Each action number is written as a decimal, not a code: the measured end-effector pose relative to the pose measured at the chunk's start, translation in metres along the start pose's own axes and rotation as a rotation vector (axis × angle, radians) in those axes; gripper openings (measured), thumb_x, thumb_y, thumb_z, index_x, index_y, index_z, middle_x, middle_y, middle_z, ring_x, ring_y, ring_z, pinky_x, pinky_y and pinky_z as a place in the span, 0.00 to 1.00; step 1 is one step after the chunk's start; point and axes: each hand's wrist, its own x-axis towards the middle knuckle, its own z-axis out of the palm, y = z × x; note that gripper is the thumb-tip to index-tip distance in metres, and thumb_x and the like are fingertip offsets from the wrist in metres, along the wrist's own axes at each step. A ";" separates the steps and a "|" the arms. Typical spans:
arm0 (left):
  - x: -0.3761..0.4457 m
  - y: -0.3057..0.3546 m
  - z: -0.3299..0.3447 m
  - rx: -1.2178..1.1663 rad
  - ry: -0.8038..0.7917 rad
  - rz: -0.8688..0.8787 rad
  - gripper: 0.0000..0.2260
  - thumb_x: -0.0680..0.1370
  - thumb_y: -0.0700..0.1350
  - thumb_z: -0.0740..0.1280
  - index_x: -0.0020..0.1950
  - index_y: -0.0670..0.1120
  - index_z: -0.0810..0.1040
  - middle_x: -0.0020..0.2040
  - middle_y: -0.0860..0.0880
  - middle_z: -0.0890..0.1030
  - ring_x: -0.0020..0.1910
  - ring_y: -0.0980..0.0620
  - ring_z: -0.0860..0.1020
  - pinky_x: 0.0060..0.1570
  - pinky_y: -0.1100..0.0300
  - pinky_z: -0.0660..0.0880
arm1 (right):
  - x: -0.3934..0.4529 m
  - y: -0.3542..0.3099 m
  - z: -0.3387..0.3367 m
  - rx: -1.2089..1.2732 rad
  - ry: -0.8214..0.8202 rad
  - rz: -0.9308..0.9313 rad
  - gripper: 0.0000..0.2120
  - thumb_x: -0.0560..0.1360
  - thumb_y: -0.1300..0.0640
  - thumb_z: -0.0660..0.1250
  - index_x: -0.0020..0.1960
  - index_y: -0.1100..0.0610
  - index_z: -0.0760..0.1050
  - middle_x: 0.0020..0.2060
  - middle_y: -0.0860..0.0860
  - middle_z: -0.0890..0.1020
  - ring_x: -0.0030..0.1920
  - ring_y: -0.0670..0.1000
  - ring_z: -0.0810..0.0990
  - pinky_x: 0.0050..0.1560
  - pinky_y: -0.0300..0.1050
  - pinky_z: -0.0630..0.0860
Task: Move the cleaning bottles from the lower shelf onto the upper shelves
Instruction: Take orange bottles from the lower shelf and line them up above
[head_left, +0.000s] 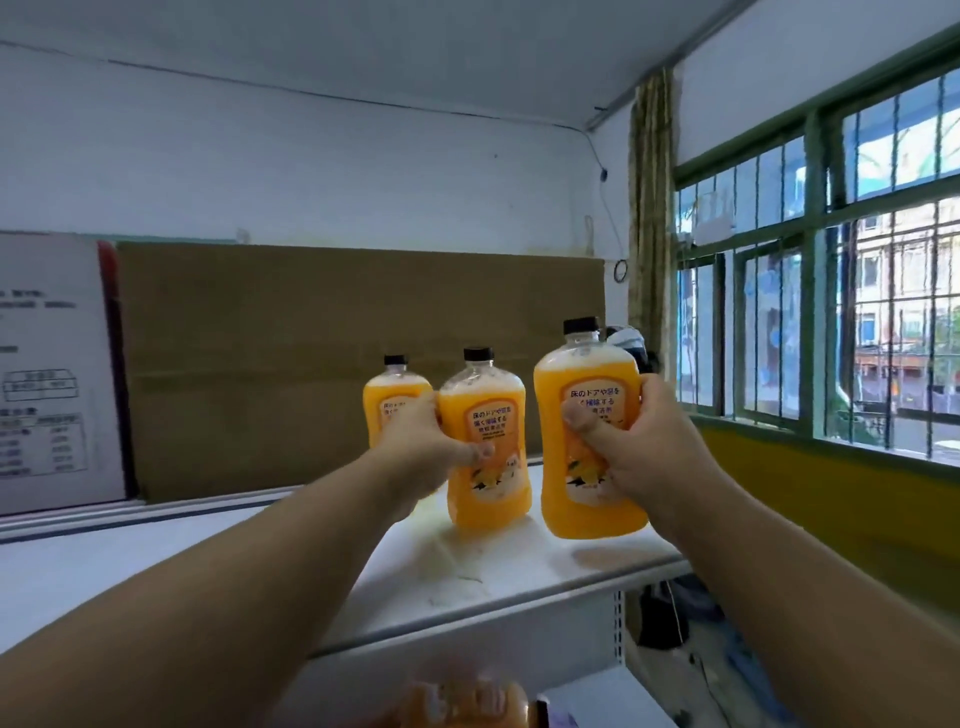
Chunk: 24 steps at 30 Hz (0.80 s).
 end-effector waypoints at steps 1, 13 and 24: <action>0.004 -0.003 0.004 0.020 0.020 -0.014 0.21 0.69 0.41 0.79 0.60 0.49 0.78 0.53 0.49 0.85 0.55 0.46 0.82 0.58 0.41 0.78 | 0.009 0.006 0.001 0.011 -0.028 -0.006 0.43 0.51 0.27 0.68 0.60 0.44 0.62 0.50 0.44 0.75 0.50 0.49 0.77 0.43 0.50 0.77; 0.001 0.008 0.022 1.059 0.298 0.379 0.48 0.64 0.62 0.79 0.76 0.68 0.51 0.78 0.55 0.61 0.77 0.45 0.57 0.72 0.41 0.58 | 0.074 0.057 0.000 0.041 -0.261 -0.056 0.40 0.54 0.32 0.68 0.59 0.44 0.59 0.46 0.41 0.72 0.43 0.47 0.74 0.39 0.46 0.76; 0.046 -0.010 0.017 1.286 0.319 0.397 0.50 0.64 0.65 0.77 0.79 0.58 0.52 0.77 0.50 0.65 0.76 0.44 0.61 0.73 0.42 0.56 | 0.090 0.070 0.012 -0.017 -0.335 -0.057 0.39 0.53 0.31 0.67 0.58 0.44 0.57 0.44 0.41 0.73 0.39 0.44 0.75 0.28 0.36 0.70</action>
